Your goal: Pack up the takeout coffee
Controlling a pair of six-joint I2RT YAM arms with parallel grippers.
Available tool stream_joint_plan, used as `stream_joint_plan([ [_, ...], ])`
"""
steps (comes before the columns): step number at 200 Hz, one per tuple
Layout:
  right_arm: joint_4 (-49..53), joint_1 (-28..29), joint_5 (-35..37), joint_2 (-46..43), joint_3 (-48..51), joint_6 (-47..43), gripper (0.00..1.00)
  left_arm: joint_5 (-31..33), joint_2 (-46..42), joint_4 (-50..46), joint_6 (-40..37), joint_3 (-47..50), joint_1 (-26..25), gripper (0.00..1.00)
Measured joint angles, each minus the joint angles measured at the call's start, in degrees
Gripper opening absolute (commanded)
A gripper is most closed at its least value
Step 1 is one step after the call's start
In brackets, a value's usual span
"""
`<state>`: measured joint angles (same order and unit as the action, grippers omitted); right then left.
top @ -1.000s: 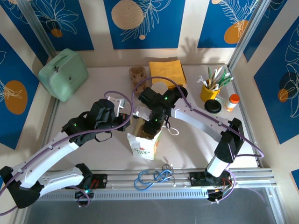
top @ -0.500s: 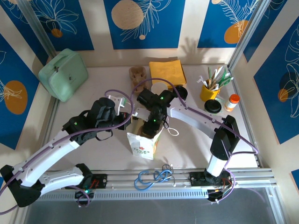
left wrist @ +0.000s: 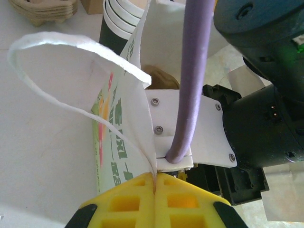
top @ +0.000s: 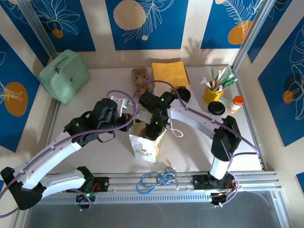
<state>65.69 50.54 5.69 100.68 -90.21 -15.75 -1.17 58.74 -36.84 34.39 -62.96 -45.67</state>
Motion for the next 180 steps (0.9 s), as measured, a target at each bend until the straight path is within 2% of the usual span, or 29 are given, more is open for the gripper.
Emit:
stream_joint_plan([
  [98,0.70,0.00,-0.17,2.51,0.02,0.85,0.45,0.02,0.37,0.26,-0.02,-0.33,0.00,0.00],
  [180,-3.37,0.11,-0.57,2.58,2.91,1.25,0.45,0.20,0.35,0.26,-0.04,-0.33,0.00,0.00],
])
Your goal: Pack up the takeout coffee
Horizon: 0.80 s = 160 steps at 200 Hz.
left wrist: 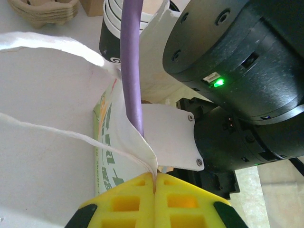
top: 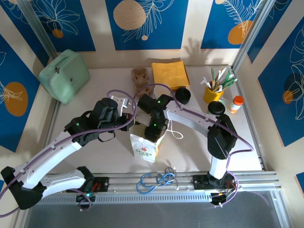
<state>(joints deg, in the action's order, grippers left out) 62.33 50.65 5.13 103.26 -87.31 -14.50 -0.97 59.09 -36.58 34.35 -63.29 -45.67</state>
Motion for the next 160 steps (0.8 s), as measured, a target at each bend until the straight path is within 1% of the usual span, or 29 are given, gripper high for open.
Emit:
stream_joint_plan([
  [92,-4.28,0.07,0.66,0.68,2.91,0.02,0.45,-0.02,-0.02,0.15,0.04,0.09,0.00,0.00],
  [127,-5.64,0.42,0.85,1.66,3.74,0.09,0.47,-0.02,-0.02,0.15,0.04,0.46,0.00,0.00],
  [160,-6.16,0.46,0.90,2.01,4.09,0.48,0.53,-0.04,-0.02,0.28,0.07,0.74,0.00,0.00],
])
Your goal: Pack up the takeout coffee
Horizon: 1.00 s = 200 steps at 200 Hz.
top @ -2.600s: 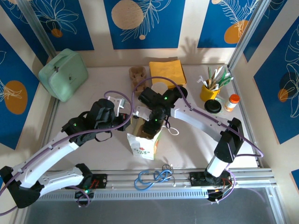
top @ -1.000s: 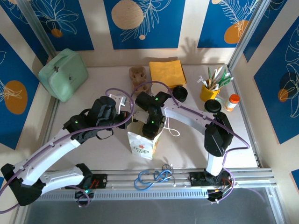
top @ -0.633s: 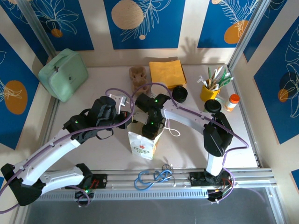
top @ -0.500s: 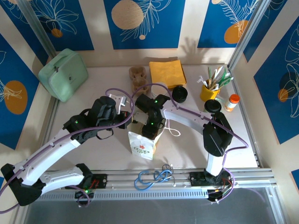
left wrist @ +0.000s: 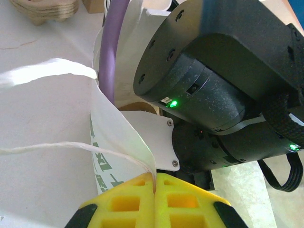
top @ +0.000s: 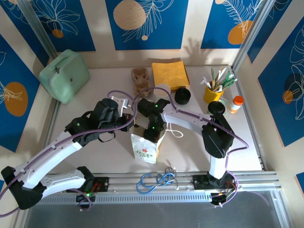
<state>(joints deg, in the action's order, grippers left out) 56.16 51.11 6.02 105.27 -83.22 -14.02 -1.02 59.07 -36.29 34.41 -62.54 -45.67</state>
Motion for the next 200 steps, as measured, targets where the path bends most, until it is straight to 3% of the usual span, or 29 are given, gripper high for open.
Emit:
stream_joint_plan([
  [81,2.43,0.42,0.42,-0.87,-2.36,0.59,0.67,-0.04,-0.13,1.84,0.02,0.04,0.00,0.00],
  [200,3.65,1.42,1.49,-5.77,-3.06,2.14,0.63,-0.94,-1.25,4.57,2.49,0.02,-0.35,0.00],
])
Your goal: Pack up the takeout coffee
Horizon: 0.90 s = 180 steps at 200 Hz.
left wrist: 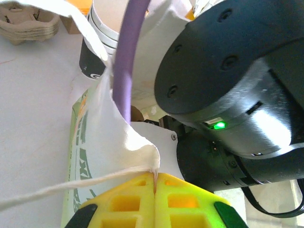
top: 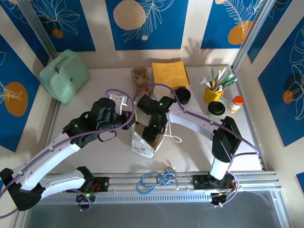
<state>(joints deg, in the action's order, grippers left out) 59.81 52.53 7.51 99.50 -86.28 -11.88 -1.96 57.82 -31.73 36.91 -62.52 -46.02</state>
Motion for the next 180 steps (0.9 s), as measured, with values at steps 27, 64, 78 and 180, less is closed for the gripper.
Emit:
stream_joint_plan([
  [27,-0.44,0.00,0.39,-0.42,0.00,0.17,0.59,0.55,-0.46,-0.15,0.74,0.00,-0.02,0.00],
  [64,-1.38,-0.04,1.95,-0.42,0.22,0.39,0.57,2.71,-0.85,-1.31,1.86,0.00,-0.02,0.00],
  [78,-1.88,-0.04,2.14,-0.48,0.44,0.37,0.56,4.31,-0.90,-2.43,2.32,0.02,-0.02,0.00],
  [180,-3.32,2.40,3.02,-6.99,-0.11,-1.57,0.56,7.21,-0.55,-5.40,3.76,0.28,-0.02,0.00],
])
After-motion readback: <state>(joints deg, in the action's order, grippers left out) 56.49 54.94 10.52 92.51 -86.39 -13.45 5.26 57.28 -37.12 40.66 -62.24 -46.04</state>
